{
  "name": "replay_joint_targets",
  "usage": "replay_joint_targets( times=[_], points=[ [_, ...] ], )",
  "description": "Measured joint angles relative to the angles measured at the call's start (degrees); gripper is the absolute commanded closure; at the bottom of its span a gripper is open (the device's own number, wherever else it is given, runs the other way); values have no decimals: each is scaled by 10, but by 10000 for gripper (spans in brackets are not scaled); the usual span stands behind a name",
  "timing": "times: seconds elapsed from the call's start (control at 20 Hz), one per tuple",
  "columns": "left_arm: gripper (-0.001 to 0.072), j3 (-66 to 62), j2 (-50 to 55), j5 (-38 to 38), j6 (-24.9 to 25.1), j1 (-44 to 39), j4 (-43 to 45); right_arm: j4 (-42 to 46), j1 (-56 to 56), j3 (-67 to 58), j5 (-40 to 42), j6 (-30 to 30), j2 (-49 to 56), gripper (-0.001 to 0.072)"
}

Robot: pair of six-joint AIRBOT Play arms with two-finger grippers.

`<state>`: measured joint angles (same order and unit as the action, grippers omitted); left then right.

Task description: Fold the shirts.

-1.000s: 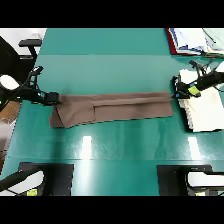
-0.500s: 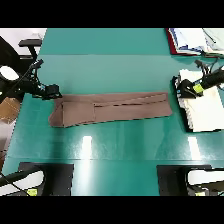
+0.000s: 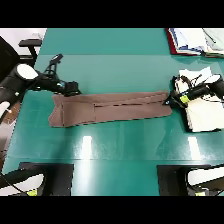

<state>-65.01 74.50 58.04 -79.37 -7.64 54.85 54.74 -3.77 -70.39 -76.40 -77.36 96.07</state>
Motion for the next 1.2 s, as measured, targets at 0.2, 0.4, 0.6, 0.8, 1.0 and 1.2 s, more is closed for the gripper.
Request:
replay_joint_targets(
  times=[0.2, 0.4, 0.6, 0.8, 1.0, 1.2],
  points=[
    [682, -22, 45, -44, -12, -72, -7, -9, 13, -2, 19, 9, -19, 696],
    [682, -79, 134, -53, -17, -136, -10, -40, 25, -58, -5, 12, -70, 696],
    [682, -126, 217, -51, -27, -181, -11, -90, 66, -139, -36, 12, -113, 697],
    [682, -144, 258, -51, -36, -196, -10, -117, 129, -219, -55, 0, -130, 697],
    [682, -154, 269, -59, -44, -201, -10, -128, 193, -276, -56, -7, -134, 696],
    [682, -195, 250, -38, -46, -186, 6, -132, 246, -310, -39, -11, -136, 697]
  ],
)
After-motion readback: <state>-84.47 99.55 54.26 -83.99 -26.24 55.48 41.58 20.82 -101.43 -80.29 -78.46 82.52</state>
